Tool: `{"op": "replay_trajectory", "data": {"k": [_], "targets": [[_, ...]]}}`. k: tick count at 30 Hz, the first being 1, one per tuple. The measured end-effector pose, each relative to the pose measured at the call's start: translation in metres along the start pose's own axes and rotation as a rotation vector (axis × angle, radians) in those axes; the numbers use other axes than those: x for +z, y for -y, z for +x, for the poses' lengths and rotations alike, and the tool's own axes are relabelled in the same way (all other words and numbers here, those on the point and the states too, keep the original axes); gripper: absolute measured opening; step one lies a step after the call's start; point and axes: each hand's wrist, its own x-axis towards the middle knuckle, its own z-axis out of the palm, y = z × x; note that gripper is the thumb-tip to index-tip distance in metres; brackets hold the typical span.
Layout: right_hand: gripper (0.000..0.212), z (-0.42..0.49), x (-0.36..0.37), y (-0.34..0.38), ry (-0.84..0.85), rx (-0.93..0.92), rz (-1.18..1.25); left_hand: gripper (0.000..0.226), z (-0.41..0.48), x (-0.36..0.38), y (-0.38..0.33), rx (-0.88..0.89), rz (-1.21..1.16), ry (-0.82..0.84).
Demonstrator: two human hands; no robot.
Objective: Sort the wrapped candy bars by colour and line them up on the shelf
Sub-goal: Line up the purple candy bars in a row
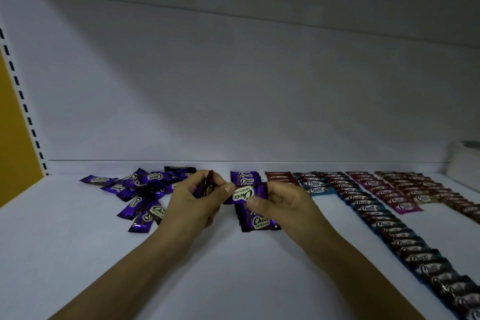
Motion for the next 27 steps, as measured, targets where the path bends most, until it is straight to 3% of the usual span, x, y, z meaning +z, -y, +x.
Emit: {"op": "replay_trajectory", "data": {"k": [4,7,10,13,16,19,22,25,27], "targets": [[0.039,0.001,-0.004,-0.004,-0.105,0.029,0.07,0.013,-0.005,0.009,0.003,0.076,0.085,0.119],[0.033,0.0,-0.004,-0.005,-0.072,0.013,0.041,0.013,-0.01,0.014,0.008,0.119,0.16,0.192],[0.022,0.0,-0.004,-0.002,-0.113,-0.091,-0.043,0.023,-0.01,0.013,0.006,0.132,0.118,0.152],[0.013,0.001,-0.003,-0.001,-0.052,-0.177,-0.169,0.017,-0.006,0.009,0.005,0.121,0.117,0.117],[0.028,0.001,-0.004,-0.002,-0.001,-0.086,-0.083,0.021,-0.004,0.006,0.006,0.111,0.149,0.114],[0.023,0.002,-0.012,0.002,-0.052,-0.049,-0.069,0.021,-0.004,0.006,0.006,0.097,0.154,0.1],[0.019,0.002,-0.024,0.003,-0.068,-0.055,-0.2,0.024,-0.001,0.003,0.01,0.034,0.163,0.034],[0.017,-0.001,-0.027,-0.004,0.052,0.019,-0.456,0.008,0.004,-0.003,0.013,-0.052,0.188,-0.045],[0.016,0.0,-0.028,-0.011,0.07,0.038,-0.601,0.024,0.005,-0.005,0.014,-0.093,0.186,-0.065]]}}
